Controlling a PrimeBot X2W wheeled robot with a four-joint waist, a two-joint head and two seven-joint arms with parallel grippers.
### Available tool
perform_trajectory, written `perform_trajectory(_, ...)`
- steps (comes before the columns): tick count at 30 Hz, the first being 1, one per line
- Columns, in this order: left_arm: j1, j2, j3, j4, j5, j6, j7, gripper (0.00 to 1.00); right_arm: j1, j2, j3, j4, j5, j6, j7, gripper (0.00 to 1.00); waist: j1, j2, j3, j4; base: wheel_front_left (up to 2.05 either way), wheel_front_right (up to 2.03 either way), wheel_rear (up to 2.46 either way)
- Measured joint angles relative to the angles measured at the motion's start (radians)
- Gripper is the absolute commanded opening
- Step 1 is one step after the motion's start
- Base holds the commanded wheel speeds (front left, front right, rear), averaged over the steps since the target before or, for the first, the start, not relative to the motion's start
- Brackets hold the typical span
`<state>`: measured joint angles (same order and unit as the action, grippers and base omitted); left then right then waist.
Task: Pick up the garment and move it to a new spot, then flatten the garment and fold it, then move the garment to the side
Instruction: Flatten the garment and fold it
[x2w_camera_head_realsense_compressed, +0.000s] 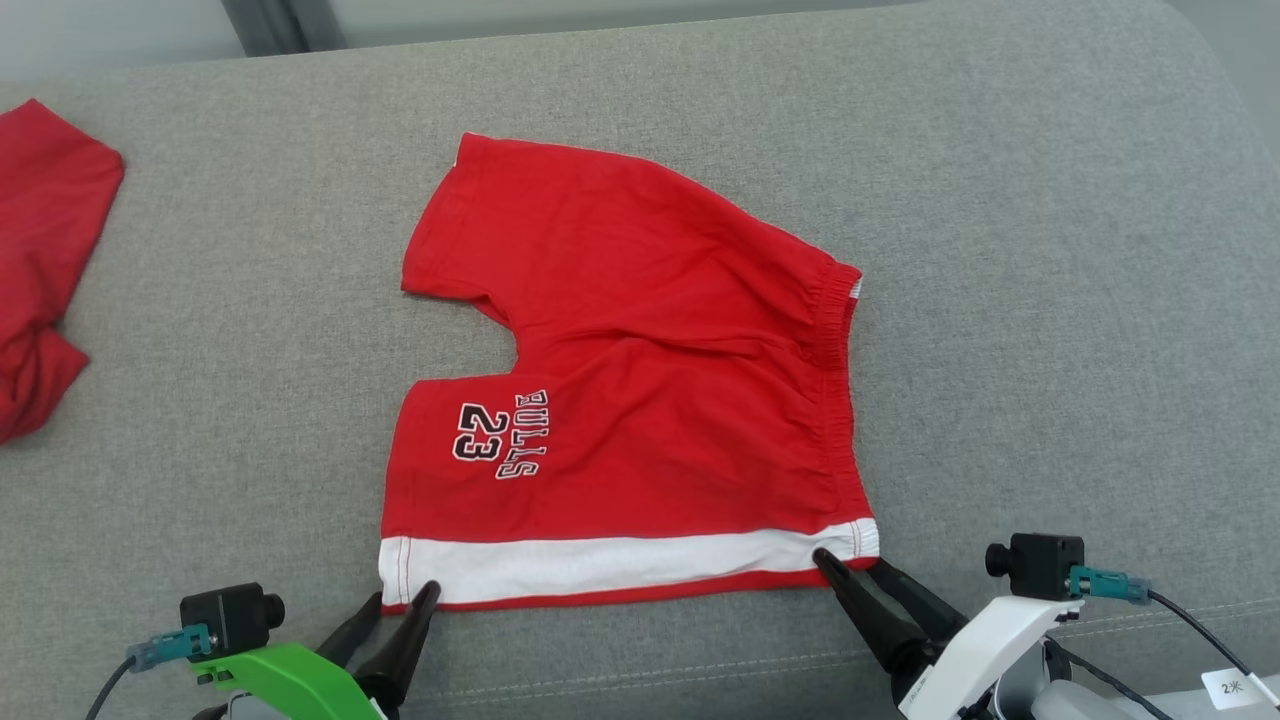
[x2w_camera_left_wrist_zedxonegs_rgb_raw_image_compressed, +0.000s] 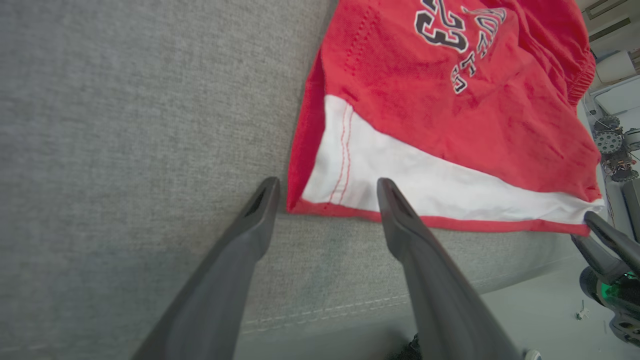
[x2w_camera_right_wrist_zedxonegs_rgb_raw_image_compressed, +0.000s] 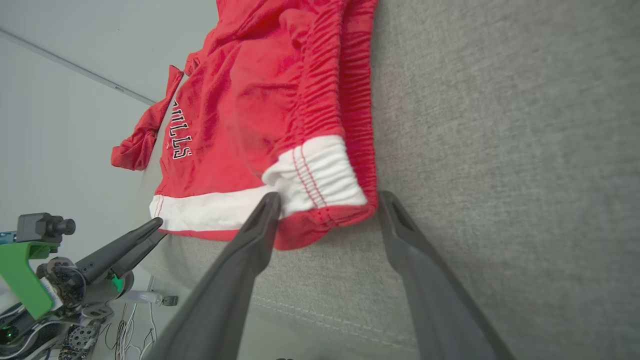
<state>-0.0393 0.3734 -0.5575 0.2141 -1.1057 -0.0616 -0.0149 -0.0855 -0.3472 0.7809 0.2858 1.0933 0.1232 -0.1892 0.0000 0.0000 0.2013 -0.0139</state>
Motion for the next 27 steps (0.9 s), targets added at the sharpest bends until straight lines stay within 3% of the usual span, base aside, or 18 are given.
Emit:
perform_trajectory(1, 0.000, -0.001, 0.000, 0.000, 0.000, -0.001, 0.001, 0.75, -0.002, 0.000, 0.003, 0.000, 0.001, 0.000, 0.003, 0.93, 0.0000, 0.0000, 0.000, -0.001, 0.00, 0.00, 0.00)
perform_trajectory(2, 0.000, -0.002, 0.000, 0.000, 0.000, -0.001, 0.001, 0.49, -0.005, -0.001, 0.005, 0.000, 0.003, 0.000, 0.005, 0.78, 0.0000, 0.0000, 0.000, -0.001, 0.00, 0.00, 0.00)
perform_trajectory(3, 0.000, -0.002, -0.001, 0.000, 0.000, -0.001, 0.003, 0.41, -0.008, -0.002, 0.007, 0.001, 0.006, 0.000, 0.005, 0.49, 0.0000, 0.0000, 0.000, -0.002, 0.00, 0.00, 0.00)
perform_trajectory(4, -0.001, -0.003, -0.001, 0.000, 0.000, -0.001, 0.005, 0.31, -0.010, -0.003, 0.007, 0.001, 0.008, 0.000, 0.005, 0.40, 0.0000, 0.0000, 0.000, -0.002, 0.00, 0.00, 0.00)
perform_trajectory(5, -0.001, -0.005, -0.002, 0.000, 0.000, -0.001, 0.006, 0.10, -0.010, -0.004, 0.008, 0.001, 0.008, 0.000, 0.005, 0.29, 0.0000, 0.0000, 0.000, -0.002, 0.00, 0.00, 0.00)
perform_trajectory(6, -0.001, -0.005, -0.002, 0.001, 0.000, -0.001, 0.006, 0.00, -0.010, -0.005, 0.010, 0.001, 0.009, 0.000, 0.005, 0.15, 0.0000, 0.0000, 0.000, -0.002, 0.00, 0.00, 0.00)
perform_trajectory(7, -0.001, -0.006, -0.004, 0.002, 0.000, -0.002, 0.010, 0.00, -0.010, -0.007, 0.012, 0.002, 0.013, 0.000, 0.005, 0.00, 0.0000, 0.0000, -0.001, -0.003, 0.00, 0.00, 0.00)
perform_trajectory(18, -0.001, -0.007, -0.004, 0.000, 0.000, -0.017, 0.009, 0.00, -0.018, -0.021, 0.020, 0.002, 0.017, 0.000, -0.003, 0.00, 0.0000, 0.0000, -0.010, -0.003, 0.00, 0.00, 0.00)
perform_trajectory(27, -0.004, 0.026, 0.019, -0.045, 0.004, -0.024, -0.012, 0.00, -0.035, -0.033, 0.025, -0.033, 0.008, 0.000, -0.030, 0.00, 0.0000, 0.0000, -0.022, -0.004, 0.00, 0.00, 0.00)
